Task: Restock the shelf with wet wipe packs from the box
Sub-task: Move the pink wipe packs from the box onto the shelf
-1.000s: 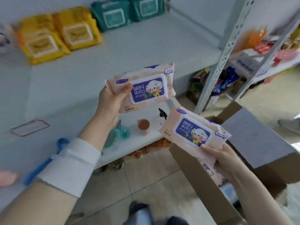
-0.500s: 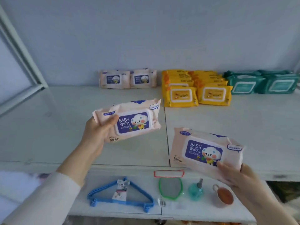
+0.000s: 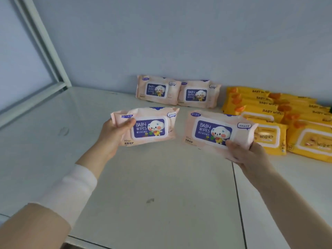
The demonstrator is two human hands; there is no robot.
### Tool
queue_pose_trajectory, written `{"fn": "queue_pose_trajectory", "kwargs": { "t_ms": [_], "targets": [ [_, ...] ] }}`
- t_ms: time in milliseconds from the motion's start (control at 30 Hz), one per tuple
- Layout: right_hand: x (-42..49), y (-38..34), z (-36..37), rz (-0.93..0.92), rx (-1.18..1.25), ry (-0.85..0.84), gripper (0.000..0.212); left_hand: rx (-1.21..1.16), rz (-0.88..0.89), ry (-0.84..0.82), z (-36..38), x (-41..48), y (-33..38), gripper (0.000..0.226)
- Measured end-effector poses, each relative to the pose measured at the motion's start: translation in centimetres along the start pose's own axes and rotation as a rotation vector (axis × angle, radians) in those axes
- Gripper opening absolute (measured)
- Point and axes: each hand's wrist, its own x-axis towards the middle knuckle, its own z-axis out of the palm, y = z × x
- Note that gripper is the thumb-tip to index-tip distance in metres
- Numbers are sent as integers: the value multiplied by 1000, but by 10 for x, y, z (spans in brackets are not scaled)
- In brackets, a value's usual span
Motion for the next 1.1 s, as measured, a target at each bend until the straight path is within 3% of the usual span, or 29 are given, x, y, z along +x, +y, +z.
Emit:
{"fn": "queue_pose_trajectory", "kwargs": {
  "t_ms": [233,333,467,567,667,800,900,967,1100],
  "targets": [
    [105,1,39,3,-35,22,33,57,8,-126,7,103,-7,19],
    [145,3,50,51,-106,109,49,100,-19,-221,13,150,-9,32],
    [184,8,62,8,-485,409,57,143,0,-282,25,197,-19,32],
    [195,13,64,-52,-615,504,58,219,86,-224,36,212,-25,21],
    [198,10,69,-70,-680,596,68,280,169,-106,43,210,-32,23],
    [189,3,82,-56,-886,558,90,449,286,83,53,199,-31,56],
    [172,-5,85,-117,-1142,443,84,816,386,179,68,175,-16,80],
    [157,-13,76,-204,-1381,361,73,1001,516,72,88,151,-4,75],
    [105,-35,31,-248,-1724,265,61,1364,808,-312,149,95,22,58]
  ]
}}
